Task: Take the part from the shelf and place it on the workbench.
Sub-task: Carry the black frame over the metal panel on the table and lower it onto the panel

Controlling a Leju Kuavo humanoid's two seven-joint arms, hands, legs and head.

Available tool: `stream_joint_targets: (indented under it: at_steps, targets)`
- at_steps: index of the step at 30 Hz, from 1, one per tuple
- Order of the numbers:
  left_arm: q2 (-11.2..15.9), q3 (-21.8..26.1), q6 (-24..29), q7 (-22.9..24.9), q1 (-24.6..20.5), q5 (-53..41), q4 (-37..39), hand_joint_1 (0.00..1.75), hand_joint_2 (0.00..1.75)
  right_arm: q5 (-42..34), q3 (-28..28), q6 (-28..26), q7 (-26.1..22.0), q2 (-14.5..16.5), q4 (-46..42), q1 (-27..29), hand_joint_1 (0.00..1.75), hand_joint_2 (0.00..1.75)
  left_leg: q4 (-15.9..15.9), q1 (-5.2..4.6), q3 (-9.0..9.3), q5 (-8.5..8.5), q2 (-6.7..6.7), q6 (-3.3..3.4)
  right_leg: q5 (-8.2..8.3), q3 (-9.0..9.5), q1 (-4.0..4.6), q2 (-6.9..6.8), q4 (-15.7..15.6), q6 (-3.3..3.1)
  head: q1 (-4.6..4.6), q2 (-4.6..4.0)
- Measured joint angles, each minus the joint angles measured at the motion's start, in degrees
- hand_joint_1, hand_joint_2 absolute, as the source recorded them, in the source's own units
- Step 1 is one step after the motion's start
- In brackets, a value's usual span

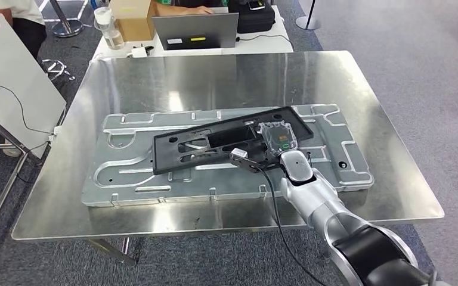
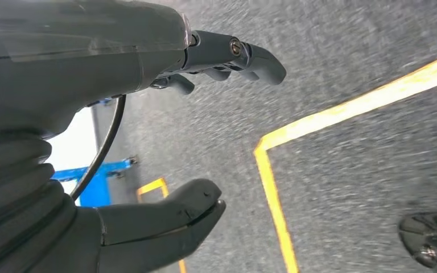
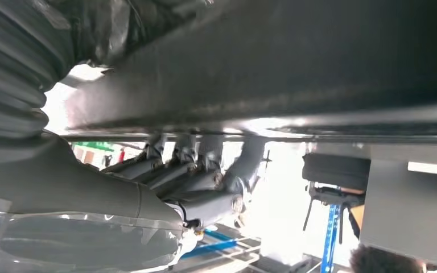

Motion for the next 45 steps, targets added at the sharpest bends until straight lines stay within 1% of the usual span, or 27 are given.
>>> stream_joint_targets:
  at_steps: [1, 4, 5, 7, 9, 10, 11, 13, 14, 16, 19, 21, 23, 24, 25, 26, 28, 30, 34, 35, 37, 39, 40, 41, 42, 44, 45]
  targets:
    - [0.02, -0.05, -0.01, 0.00, -0.01, 0.18, 0.00, 0.00, 0.00, -0.22, 0.02, -0.36, 0.01, 0.20, 1.04, -0.61, 0.00, 1.75, -0.08, -0.16, 0.03, -0.22, -0.01, 0.17, -0.02, 0.05, 0.01, 0.07, -0.08, 0.29, 0.00, 0.01]
    - [-0.03, -0.08, -0.08, 0.08, 0.17, 0.63, 0.00, 0.00, 0.00, -0.88, 0.04, -1.51, 0.08, 0.53, 2.85, -1.34, 0.00, 1.75, -1.51, 0.32, 1.12, 1.94, 0.10, 0.90, -0.98, 0.07, 0.18, 0.03, 0.67, 1.29, 0.02, 0.00]
    - [-0.05, -0.08, -0.10, 0.11, 0.20, 0.72, 0.00, 0.00, 0.00, -1.01, 0.04, -1.84, 0.13, 0.53, 3.24, -1.43, 0.00, 1.75, -2.02, 0.53, 1.38, 2.44, 0.18, 1.08, -2.28, -0.66, 0.15, -0.09, 2.42, 1.61, 0.03, -0.01]
    - [-0.07, -0.07, -0.11, 0.15, 0.28, 0.91, 0.00, 0.00, 0.00, -1.20, 0.04, -2.32, 0.30, 0.53, 3.98, -1.56, 0.00, 1.75, -2.34, 0.56, 1.31, 2.78, 0.26, 1.30, -6.00, -3.55, -0.25, -0.30, 8.79, 2.14, 0.03, -0.01]
    - [-0.05, -0.05, -0.11, 0.19, 0.43, 1.03, 0.00, 0.00, 0.00, -1.33, 0.04, -2.62, 0.44, 0.53, 4.43, -1.56, 0.00, 1.75, -2.28, 0.57, 1.24, 2.77, 0.26, 1.28, -7.72, -5.82, -0.65, -0.39, 13.90, 2.62, 0.03, -0.01]
    - [-0.06, -0.05, -0.14, 0.20, 0.50, 1.08, 0.00, 0.00, 0.00, -1.38, 0.04, -2.78, 0.47, 0.53, 4.58, -1.63, 0.00, 1.75, -2.21, 0.61, 1.29, 2.71, 0.25, 1.19, -6.93, -5.63, -0.85, -0.46, 13.67, 2.79, 0.03, -0.01]
    - [-0.07, -0.04, -0.17, 0.20, 0.55, 1.13, 0.00, 0.00, 0.00, -1.39, 0.04, -2.95, 0.50, 0.53, 4.68, -1.74, 0.00, 1.75, -2.09, 0.66, 1.37, 2.62, 0.23, 1.06, -5.24, -4.40, -1.00, -0.56, 11.30, 2.88, 0.04, -0.01]
    - [-0.11, -0.03, -0.25, 0.19, 0.58, 1.22, 0.00, 0.00, 0.00, -1.38, 0.04, -3.50, 0.64, 0.56, 4.75, -1.98, 0.00, 1.75, -1.73, 0.67, 1.47, 2.29, 0.19, 0.57, -1.70, -0.50, -1.12, -0.76, 3.54, 2.68, 0.03, -0.01]
    - [-0.14, -0.03, -0.28, 0.17, 0.56, 1.26, 0.00, 0.00, 0.00, -1.36, 0.04, -3.74, 0.69, 0.62, 4.73, -2.08, 0.00, 1.75, -1.57, 0.62, 1.47, 2.15, 0.17, 0.27, -0.77, 0.82, -1.03, -0.79, 0.76, 2.39, 0.03, -0.01]
    - [-0.16, -0.02, -0.32, 0.16, 0.48, 1.33, 0.00, 0.00, 0.00, -1.35, 0.04, -4.02, 0.71, 0.85, 4.68, -2.20, 0.00, 1.75, -1.57, 0.54, 1.51, 2.10, 0.16, -0.38, -0.56, 1.49, -0.71, -0.77, -0.92, 1.73, 0.01, 0.00]
    - [-0.13, 0.03, -0.33, 0.16, 0.42, 1.37, 0.00, 0.00, 0.00, -1.38, 0.04, -4.05, 0.69, 1.28, 4.61, -2.32, 0.00, 1.75, -1.12, 0.57, 1.44, 1.55, 0.12, -1.30, -0.04, 1.87, -1.00, -0.93, -1.70, 0.68, 0.00, 0.00]
    - [-0.13, 0.05, -0.34, 0.16, 0.47, 1.37, 0.00, 0.00, 0.00, -1.40, 0.04, -4.05, 0.70, 1.56, 4.58, -2.35, 0.00, 1.75, 3.32, 0.65, -0.52, -1.35, 0.09, -1.82, 0.33, 2.10, -1.24, -1.24, -2.22, 0.06, -0.02, 0.00]
    - [-0.16, 0.08, -0.35, 0.16, 0.59, 1.37, 0.00, 0.00, 0.00, -1.40, 0.04, -4.04, 0.71, 1.82, 4.58, -2.31, 0.00, 1.75, 10.98, 0.76, -3.97, -5.09, 0.07, -2.27, 0.44, 1.95, -1.17, -1.38, -2.27, -0.15, -0.03, -0.01]
    - [-0.16, 0.11, -0.36, 0.16, 0.67, 1.38, 0.00, 0.00, 0.00, -1.43, 0.04, -4.08, 0.69, 1.92, 4.58, -2.28, 0.00, 1.75, 13.78, 0.85, -5.21, -5.92, 0.08, -2.42, 0.44, 1.90, -1.16, -1.40, -2.25, -0.15, -0.02, -0.01]
    - [-0.16, 0.16, -0.39, 0.17, 0.74, 1.44, 0.00, 0.00, 0.00, -1.53, 0.04, -4.22, 0.64, 1.98, 4.58, -2.25, 0.00, 1.75, 14.58, 0.94, -5.54, -5.64, 0.08, -2.52, 0.46, 1.89, -1.19, -1.41, -2.20, -0.12, -0.03, -0.01]
    - [-0.14, 0.22, -0.45, 0.17, 0.80, 1.50, 0.00, 0.00, 0.00, -1.68, 0.04, -4.46, 0.54, 2.01, 4.58, -2.22, 0.00, 1.75, 13.09, 1.03, -4.75, -4.33, 0.09, -2.58, 0.47, 1.90, -1.25, -1.42, -2.10, -0.04, -0.02, -0.01]
    - [-0.12, 0.34, -0.62, 0.20, 0.86, 1.61, 0.01, 0.00, 0.00, -2.19, 0.04, -5.11, 0.08, 2.14, 4.53, -2.17, 0.00, 1.75, 5.40, 1.27, -0.95, -0.63, 0.07, -2.65, 0.40, 1.78, -1.40, -1.40, -1.65, 0.34, -0.03, 0.00]
    - [-0.11, 0.49, -0.70, 0.23, 0.86, 1.66, 0.02, 0.00, 0.00, -2.79, 0.02, -5.73, -0.86, 2.53, 4.01, -2.00, 0.00, 1.75, -0.14, 1.22, 1.56, 1.32, -0.08, -2.32, 0.37, 1.29, -1.27, -1.17, -1.06, 1.06, -0.01, 0.00]
    - [-0.20, 0.85, -0.71, 0.54, 0.71, 1.86, 0.02, 0.00, 0.00, -3.09, 0.49, -5.95, -1.99, 3.79, 0.75, -0.27, 0.00, 1.75, -1.26, 1.03, 1.29, 2.31, -0.06, -0.67, 0.41, 0.57, -1.23, -0.88, -0.85, 2.56, 0.02, 0.00]
    - [-0.25, 0.89, -0.71, 0.63, 0.65, 1.94, 0.02, 0.00, 0.00, -3.07, 0.87, -5.80, -2.12, 4.07, -0.45, 0.22, 0.00, 1.75, -1.56, 1.09, 1.05, 2.73, 0.03, -0.10, -0.71, 0.10, -1.32, -0.87, 0.10, 2.77, 0.02, 0.00]
    - [-0.34, 0.97, -0.72, 0.73, 0.55, 2.16, 0.02, 0.00, 0.00, -3.04, 2.02, -5.13, -2.34, 4.70, -3.33, 1.12, 0.00, 1.75, -1.86, 1.03, 0.19, 3.53, 0.16, 0.73, -5.28, -2.00, -1.40, -0.89, 5.64, 2.99, 0.03, -0.01]
    - [-0.34, 1.11, -0.79, 0.77, 0.54, 2.37, 0.02, 0.00, 0.00, -3.04, 3.60, -4.17, -2.34, 5.46, -6.65, 2.08, 0.00, 1.75, -1.76, 0.79, -0.95, 4.23, 0.19, 1.01, -9.37, -4.15, -1.40, -0.90, 12.82, 3.07, 0.02, -0.01]
    - [-0.34, 1.19, -0.83, 0.78, 0.54, 2.44, 0.02, 0.00, 0.00, -3.05, 4.50, -3.70, -2.31, 5.85, -8.35, 2.55, 0.00, 1.75, -1.68, 0.67, -1.49, 4.58, 0.18, 1.01, -9.86, -4.16, -1.40, -0.90, 14.36, 3.03, 0.02, -0.01]
    - [-0.34, 1.26, -0.89, 0.78, 0.54, 2.50, 0.02, 0.00, 0.00, -3.08, 5.37, -3.32, -2.27, 6.21, -9.90, 2.93, 0.00, 1.75, -1.60, 0.55, -2.02, 4.93, 0.15, 0.96, -9.29, -3.06, -1.38, -0.90, 13.67, 2.88, 0.02, -0.01]
    - [-0.36, 1.32, -0.94, 0.78, 0.54, 2.58, 0.02, 0.00, 0.00, -3.14, 6.26, -3.01, -2.21, 6.59, -11.43, 3.15, 0.00, 1.75, -1.53, 0.45, -2.47, 5.28, 0.12, 0.87, -8.01, -0.95, -1.32, -0.90, 10.91, 2.63, 0.01, -0.01]
    - [-0.54, 1.49, -1.02, 0.78, 0.55, 2.80, 0.03, 0.00, 0.00, -3.39, 8.12, -2.56, -1.94, 7.33, -14.45, 3.24, 0.00, 1.75, -1.42, 0.32, -3.18, 6.02, 0.11, 0.53, -5.85, 4.34, -0.94, -0.92, 2.80, 1.84, 0.00, 0.00]
    - [-0.65, 1.61, -1.03, 0.78, 0.55, 2.90, 0.03, 0.00, 0.00, -3.52, 9.11, -2.42, -1.74, 7.68, -15.86, 3.25, 0.00, 1.75, -1.46, 0.34, -3.33, 6.40, 0.14, 0.26, -5.14, 5.96, -0.67, -0.92, 0.07, 1.54, 0.01, 0.00]
